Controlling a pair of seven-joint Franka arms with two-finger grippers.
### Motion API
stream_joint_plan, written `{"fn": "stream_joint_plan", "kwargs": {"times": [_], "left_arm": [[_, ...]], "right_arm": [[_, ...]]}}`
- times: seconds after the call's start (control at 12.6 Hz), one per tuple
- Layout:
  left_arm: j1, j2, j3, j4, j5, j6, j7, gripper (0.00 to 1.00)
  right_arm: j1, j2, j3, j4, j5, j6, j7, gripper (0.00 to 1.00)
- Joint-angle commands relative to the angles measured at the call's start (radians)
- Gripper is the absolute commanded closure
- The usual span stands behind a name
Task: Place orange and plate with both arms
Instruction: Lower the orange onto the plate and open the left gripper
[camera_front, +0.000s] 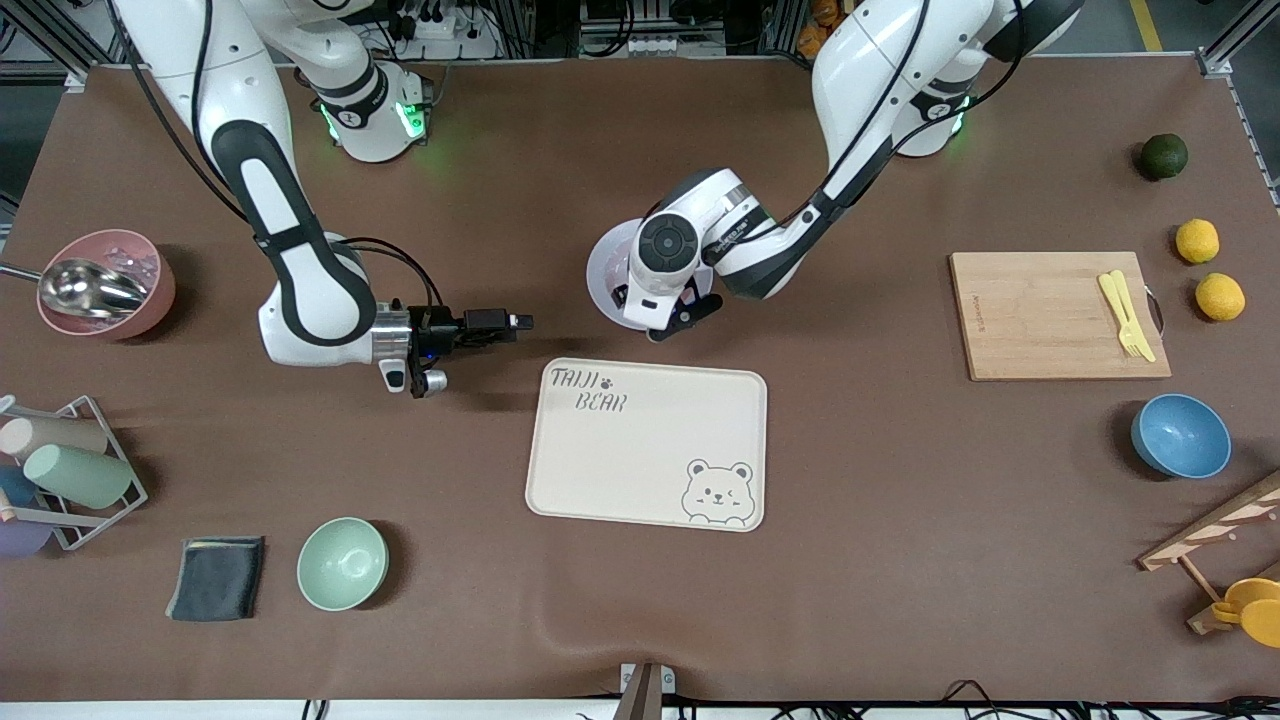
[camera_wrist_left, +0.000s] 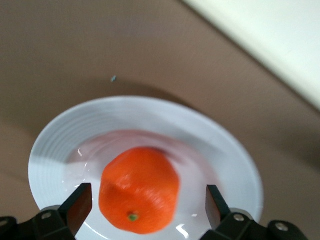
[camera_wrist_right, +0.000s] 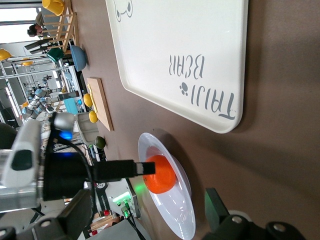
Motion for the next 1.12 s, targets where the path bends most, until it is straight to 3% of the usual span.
{"fn": "stream_joint_plan", "kwargs": {"times": [0.0,0.24,0.48,0.72,1.04], "left_arm": [[0.051,-0.144,0.007,-0.015,0.003,-0.024,-0.026,0.00],[0.217,-0.305,0.007,0.022,0.005,-0.137,0.058,0.00],[0.382,-0.350,0.009,0.147,0.006,-0.272,0.226,0.00],[0.559,-0.388,0.000,0.195,0.019,-0.349,0.587,0.00],[0.679,-0.497,0.023,0.205,0.003,-0.463,0.970,0.00]], "right_arm": [[0.017,-0.006,-0.005,-0.019,0.035,0.022,-0.036,0.00],[0.115,0.008,-0.006,-0.039,0.151,0.126,-0.068,0.00],[0.178,0.026,-0.006,-0.039,0.230,0.159,-0.102,0.00],[0.181,0.045,-0.005,-0.066,0.289,0.156,-0.166,0.01],[0.198,0.045,-0.005,-0.086,0.300,0.157,-0.166,0.03]]}}
